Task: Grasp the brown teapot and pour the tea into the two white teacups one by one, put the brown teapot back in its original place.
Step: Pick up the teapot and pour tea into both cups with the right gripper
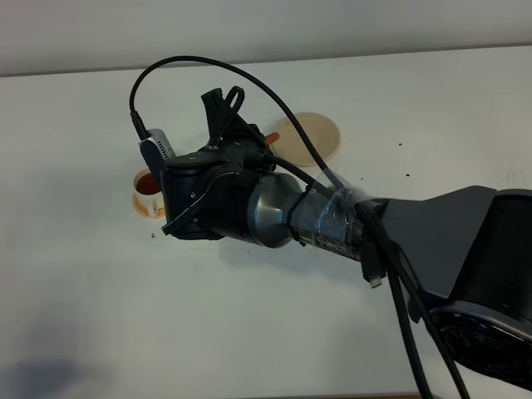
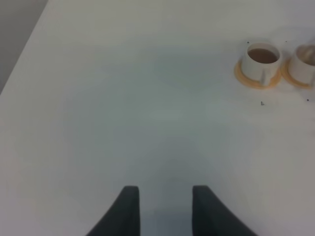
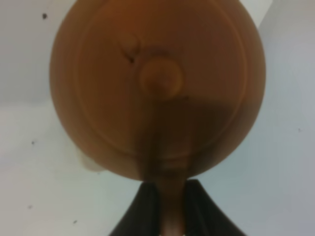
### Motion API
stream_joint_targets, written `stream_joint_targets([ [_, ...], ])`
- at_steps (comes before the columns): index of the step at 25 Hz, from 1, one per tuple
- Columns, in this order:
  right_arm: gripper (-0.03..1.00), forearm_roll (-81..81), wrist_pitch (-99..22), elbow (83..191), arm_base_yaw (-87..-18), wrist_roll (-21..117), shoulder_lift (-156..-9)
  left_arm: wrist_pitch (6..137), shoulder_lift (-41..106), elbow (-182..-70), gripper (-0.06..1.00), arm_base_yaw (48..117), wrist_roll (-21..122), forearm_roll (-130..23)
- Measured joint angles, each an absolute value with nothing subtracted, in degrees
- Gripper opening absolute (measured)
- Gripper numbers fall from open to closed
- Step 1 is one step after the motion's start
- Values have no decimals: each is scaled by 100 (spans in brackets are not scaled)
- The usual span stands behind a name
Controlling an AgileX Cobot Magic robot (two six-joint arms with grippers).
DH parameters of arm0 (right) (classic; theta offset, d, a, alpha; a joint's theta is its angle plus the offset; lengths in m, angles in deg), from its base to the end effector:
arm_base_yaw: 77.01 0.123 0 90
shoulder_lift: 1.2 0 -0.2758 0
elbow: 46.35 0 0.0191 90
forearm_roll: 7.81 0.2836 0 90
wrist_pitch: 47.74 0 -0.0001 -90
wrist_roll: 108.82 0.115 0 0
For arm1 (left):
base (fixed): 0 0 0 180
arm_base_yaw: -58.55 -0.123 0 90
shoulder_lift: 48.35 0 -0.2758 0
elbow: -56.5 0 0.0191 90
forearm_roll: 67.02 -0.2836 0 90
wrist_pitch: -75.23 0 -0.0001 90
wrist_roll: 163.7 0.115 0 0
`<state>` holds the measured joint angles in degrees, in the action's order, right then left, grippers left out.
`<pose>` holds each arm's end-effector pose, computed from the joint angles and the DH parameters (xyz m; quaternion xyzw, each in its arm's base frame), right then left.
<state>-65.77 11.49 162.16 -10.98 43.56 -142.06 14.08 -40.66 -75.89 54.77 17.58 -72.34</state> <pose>0.2870 0.4392 0.1361 -0.7845 0.4390 -0.3881 0.2032 0.0509 0.0127 0.2861 -0.0209 0.8490 0.0695 0.5235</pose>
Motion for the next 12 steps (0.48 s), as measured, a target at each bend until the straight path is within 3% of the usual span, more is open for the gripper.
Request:
stream_joint_targets([
  [12, 9, -6982, 1252, 16216, -1098, 4219, -14206, 1408, -4066, -7589, 26, 5477, 1758, -7234],
])
